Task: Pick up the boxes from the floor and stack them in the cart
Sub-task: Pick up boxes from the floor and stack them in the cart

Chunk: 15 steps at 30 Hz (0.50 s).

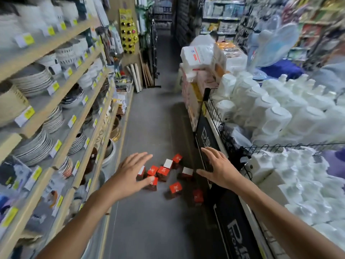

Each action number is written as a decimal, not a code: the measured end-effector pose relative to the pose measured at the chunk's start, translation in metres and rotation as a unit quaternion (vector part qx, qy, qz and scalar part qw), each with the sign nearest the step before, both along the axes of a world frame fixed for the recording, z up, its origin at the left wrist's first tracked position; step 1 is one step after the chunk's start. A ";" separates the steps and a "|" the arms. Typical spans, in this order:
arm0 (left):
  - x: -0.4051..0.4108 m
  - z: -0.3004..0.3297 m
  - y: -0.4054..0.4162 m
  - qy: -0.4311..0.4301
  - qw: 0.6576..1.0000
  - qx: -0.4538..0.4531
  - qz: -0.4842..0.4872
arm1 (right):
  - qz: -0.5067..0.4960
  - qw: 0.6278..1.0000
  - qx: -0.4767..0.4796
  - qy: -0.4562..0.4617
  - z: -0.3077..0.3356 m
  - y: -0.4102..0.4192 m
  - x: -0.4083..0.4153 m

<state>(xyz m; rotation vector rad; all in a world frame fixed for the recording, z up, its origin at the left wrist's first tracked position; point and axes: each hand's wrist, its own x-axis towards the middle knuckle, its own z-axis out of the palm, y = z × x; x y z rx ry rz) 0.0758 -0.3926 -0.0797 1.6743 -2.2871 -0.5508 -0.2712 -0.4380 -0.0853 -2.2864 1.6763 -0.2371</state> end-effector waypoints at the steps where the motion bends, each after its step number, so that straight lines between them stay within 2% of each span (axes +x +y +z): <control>1: 0.006 0.000 -0.015 -0.002 1.000 0.000 -0.011 | -0.016 1.000 -0.002 0.003 0.000 -0.005 0.002; 9: -0.010 -0.039 -0.111 -0.010 0.993 0.042 -0.111 | -0.110 0.994 0.024 0.001 -0.022 -0.020 -0.010; 15: -0.056 -0.059 -0.190 -0.032 0.988 0.045 -0.143 | -0.140 0.990 0.029 0.000 -0.045 -0.076 -0.040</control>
